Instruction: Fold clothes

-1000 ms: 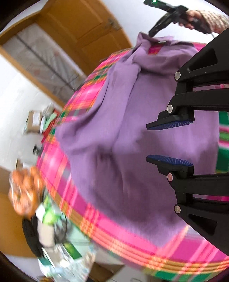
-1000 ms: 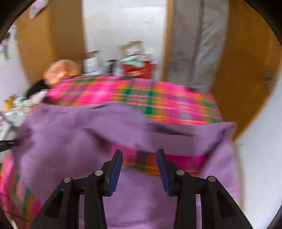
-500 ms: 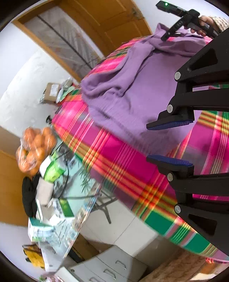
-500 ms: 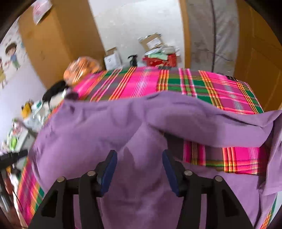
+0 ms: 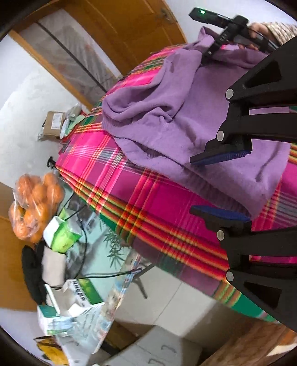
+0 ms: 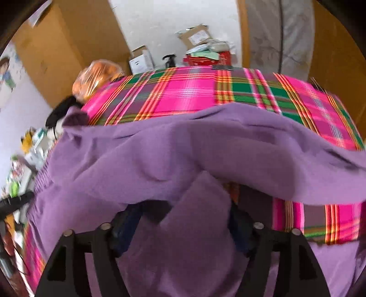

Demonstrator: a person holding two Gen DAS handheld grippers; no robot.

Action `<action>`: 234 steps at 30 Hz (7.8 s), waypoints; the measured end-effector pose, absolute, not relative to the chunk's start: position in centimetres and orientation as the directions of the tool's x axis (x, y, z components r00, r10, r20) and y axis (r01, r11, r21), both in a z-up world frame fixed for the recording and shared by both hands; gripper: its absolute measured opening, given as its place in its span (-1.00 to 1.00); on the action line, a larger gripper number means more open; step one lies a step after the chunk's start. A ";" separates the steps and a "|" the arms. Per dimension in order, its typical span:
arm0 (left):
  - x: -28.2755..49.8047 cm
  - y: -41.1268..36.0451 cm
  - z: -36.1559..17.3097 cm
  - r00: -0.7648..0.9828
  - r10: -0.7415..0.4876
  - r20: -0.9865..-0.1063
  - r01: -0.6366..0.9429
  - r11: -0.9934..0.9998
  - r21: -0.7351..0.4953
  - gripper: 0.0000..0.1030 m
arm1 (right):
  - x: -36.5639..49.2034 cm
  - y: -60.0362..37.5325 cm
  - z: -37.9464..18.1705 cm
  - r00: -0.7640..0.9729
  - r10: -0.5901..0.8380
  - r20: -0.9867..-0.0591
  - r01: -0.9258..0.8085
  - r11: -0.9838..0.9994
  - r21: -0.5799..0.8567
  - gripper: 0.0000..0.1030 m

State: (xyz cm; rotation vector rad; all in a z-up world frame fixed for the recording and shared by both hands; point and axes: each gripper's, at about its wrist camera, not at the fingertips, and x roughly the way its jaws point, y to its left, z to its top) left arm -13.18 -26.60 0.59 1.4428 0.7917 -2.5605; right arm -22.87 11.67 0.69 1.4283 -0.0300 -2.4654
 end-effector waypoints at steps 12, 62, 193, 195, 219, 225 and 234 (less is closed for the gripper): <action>-14.0 -25.3 -0.2 -0.520 0.140 -0.843 0.305 -0.891 -0.336 -0.22 | -21.7 10.2 0.4 -0.523 -0.174 -0.835 0.287 -0.958 0.020 -0.15; -2.4 -17.4 -0.9 -0.391 0.439 -0.809 0.135 -0.842 -0.522 -0.23 | -5.1 25.7 5.2 -0.567 -0.020 -0.823 0.078 -0.996 -0.030 -0.80; -13.6 -12.8 -1.7 -0.430 0.634 -0.642 0.092 -0.677 -0.730 -0.93 | 6.5 2.8 0.9 -0.500 -0.472 -0.726 0.623 -0.779 0.077 -0.90; -13.3 -13.1 -1.5 -0.443 0.635 -0.633 0.088 -0.671 -0.736 -0.93 | 6.5 2.5 1.1 -0.499 -0.474 -0.726 0.621 -0.779 0.081 -0.90; -12.6 -14.4 -3.0 -0.485 0.495 -0.721 0.148 -0.766 -0.625 -0.90 | 5.4 -0.4 0.8 -0.468 -0.485 -0.738 0.655 -0.752 0.079 -0.86; -11.2 -16.1 -3.7 -0.424 0.599 -0.679 0.159 -0.689 -0.707 -0.48 | 6.5 0.4 2.2 -0.510 -0.497 -0.702 0.632 -0.770 0.086 -0.88; -11.1 -15.5 -4.1 -0.383 0.654 -0.652 0.180 -0.640 -0.747 -0.14 | 7.3 1.6 3.9 -0.543 -0.518 -0.661 0.619 -0.779 0.101 -0.89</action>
